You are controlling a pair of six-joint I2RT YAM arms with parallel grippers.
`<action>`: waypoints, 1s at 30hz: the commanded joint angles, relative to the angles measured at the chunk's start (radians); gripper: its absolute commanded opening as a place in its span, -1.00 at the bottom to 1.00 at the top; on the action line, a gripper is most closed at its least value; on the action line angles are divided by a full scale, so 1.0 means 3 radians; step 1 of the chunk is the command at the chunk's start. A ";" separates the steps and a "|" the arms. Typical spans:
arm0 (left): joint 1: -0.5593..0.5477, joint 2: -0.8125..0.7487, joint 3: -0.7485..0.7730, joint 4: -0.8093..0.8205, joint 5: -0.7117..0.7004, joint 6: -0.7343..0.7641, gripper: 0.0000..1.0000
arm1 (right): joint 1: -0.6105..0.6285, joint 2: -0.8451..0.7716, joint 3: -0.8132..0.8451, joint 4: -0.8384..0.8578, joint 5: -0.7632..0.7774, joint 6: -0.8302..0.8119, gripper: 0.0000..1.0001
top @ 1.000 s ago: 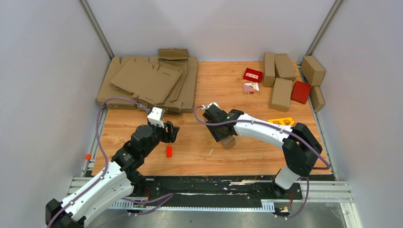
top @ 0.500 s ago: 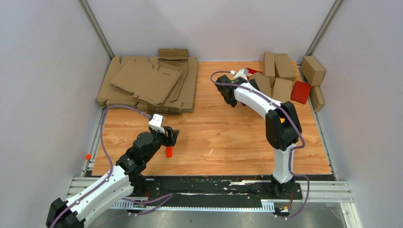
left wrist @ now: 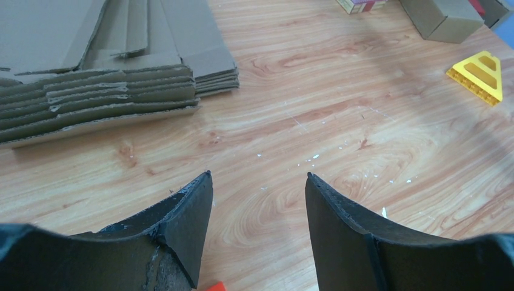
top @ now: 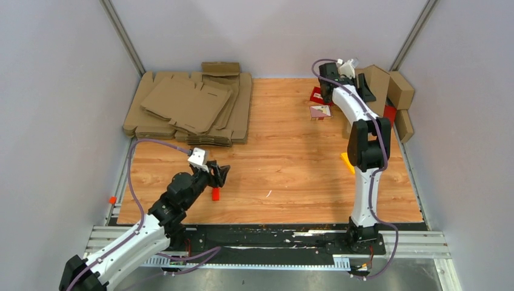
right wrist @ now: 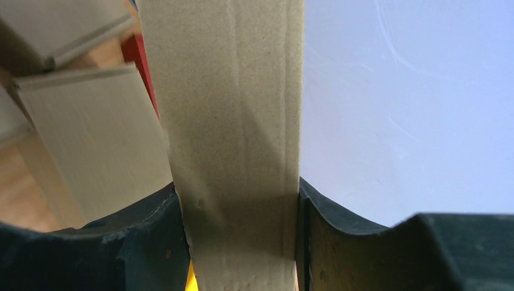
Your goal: Fold the paper box
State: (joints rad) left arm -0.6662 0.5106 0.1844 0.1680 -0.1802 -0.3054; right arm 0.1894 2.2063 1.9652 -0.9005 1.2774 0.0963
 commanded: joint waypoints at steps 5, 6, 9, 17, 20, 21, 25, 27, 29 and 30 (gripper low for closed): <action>0.0002 0.0231 -0.0113 0.0449 0.0106 0.0115 0.27 | -0.0165 0.0310 -0.0031 0.3332 -0.0631 -0.2728 -0.07; -0.0001 0.0242 -0.0123 0.0476 0.0114 0.0122 0.28 | -0.0172 0.0444 0.0085 0.3588 -0.0692 -0.2966 -0.07; 0.0002 0.0237 -0.0170 0.0542 0.0105 0.0150 0.28 | -0.0220 0.1015 0.0816 0.3787 -0.0759 -0.3391 -0.07; 0.0002 0.0354 -0.0146 0.0559 0.0052 0.0234 0.28 | -0.0325 0.1440 0.1548 0.3650 -0.1070 -0.2970 0.40; 0.0002 0.0375 -0.0131 0.0562 0.0072 0.0236 0.28 | -0.0310 0.1219 0.1353 0.3356 -0.1276 -0.2464 0.87; -0.0001 0.0376 -0.0128 0.0557 0.0074 0.0236 0.28 | -0.0311 0.1109 0.1284 0.3185 -0.1374 -0.2279 0.93; 0.0002 0.0327 -0.0116 0.0510 0.0095 0.0236 0.30 | -0.0310 0.0858 0.1157 0.2543 -0.1814 -0.1740 1.00; 0.0001 0.0297 -0.0123 0.0508 0.0107 0.0236 0.30 | -0.0304 0.0710 0.1075 0.2381 -0.2018 -0.1477 1.00; -0.0002 0.0283 -0.0124 0.0500 0.0109 0.0241 0.32 | -0.0293 0.0542 0.0980 0.2251 -0.2280 -0.1278 1.00; 0.0001 0.0274 -0.0117 0.0488 0.0108 0.0245 0.32 | -0.0278 0.0458 0.0939 0.2193 -0.2412 -0.1174 1.00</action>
State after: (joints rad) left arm -0.6662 0.6090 0.1352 0.2886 -0.1551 -0.2584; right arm 0.0929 2.5099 2.2753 -0.1303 0.7422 -0.4614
